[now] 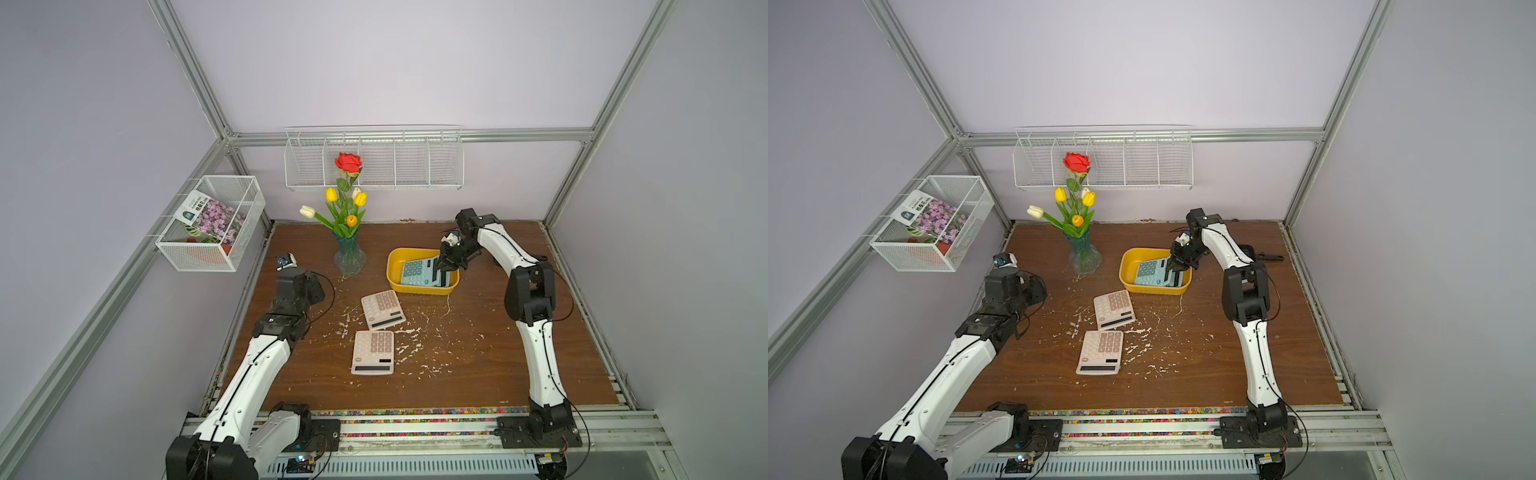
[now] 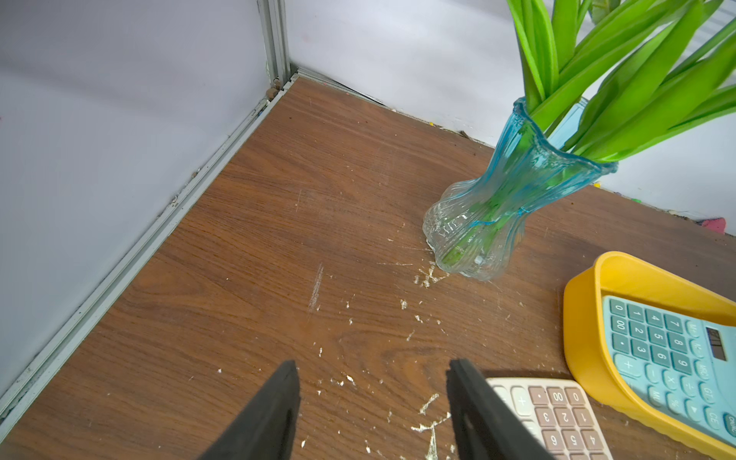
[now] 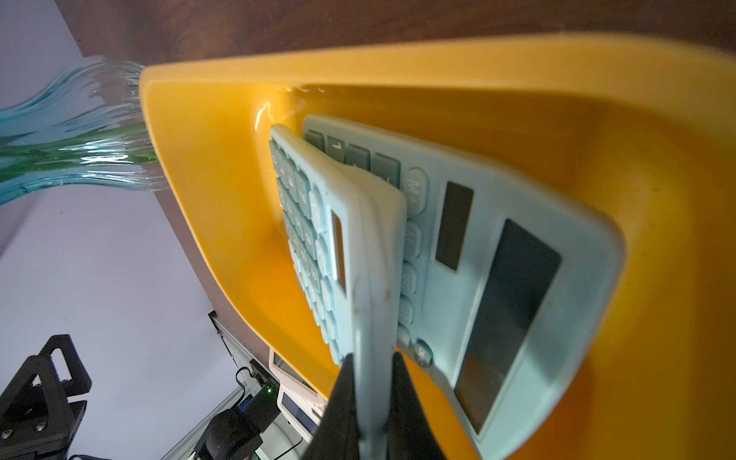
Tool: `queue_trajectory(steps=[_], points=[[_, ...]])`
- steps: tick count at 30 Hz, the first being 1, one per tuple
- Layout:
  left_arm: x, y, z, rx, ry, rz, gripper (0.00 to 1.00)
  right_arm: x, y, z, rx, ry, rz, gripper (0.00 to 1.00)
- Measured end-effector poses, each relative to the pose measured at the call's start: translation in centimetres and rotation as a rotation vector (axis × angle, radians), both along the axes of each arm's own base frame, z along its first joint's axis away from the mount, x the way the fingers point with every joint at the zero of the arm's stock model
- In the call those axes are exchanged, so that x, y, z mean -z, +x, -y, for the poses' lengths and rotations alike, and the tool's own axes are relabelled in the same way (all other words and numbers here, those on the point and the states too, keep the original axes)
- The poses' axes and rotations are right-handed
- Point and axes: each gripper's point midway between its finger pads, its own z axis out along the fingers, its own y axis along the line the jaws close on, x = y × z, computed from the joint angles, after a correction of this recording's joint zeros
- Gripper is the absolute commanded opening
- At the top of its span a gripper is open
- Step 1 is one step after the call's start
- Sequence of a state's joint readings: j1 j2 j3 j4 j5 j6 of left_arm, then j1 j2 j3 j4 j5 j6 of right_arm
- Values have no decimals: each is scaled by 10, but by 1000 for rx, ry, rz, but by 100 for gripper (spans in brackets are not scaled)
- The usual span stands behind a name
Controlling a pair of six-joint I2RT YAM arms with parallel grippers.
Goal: Put the calculator in the storage box
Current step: Place the calculator in the storage box.
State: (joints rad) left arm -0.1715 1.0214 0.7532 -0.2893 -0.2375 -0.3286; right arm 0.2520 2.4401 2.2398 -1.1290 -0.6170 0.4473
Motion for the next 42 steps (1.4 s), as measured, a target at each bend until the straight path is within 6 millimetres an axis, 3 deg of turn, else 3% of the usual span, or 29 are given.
queue_trajectory(steps=[10, 28, 33, 39, 42], points=[[0, 0, 0, 0, 0, 0, 63, 4, 2, 1, 6, -8, 6, 22], [0, 0, 0, 0, 0, 0, 63, 15, 0, 6, 15, -39, 0, 36], [0, 0, 0, 0, 0, 0, 63, -5, 3, 10, 29, -55, 45, 41], [0, 0, 0, 0, 0, 0, 63, -46, 5, 16, 59, -62, 130, 45], [0, 0, 0, 0, 1, 0, 63, -64, -7, 22, 103, -69, 164, 47]])
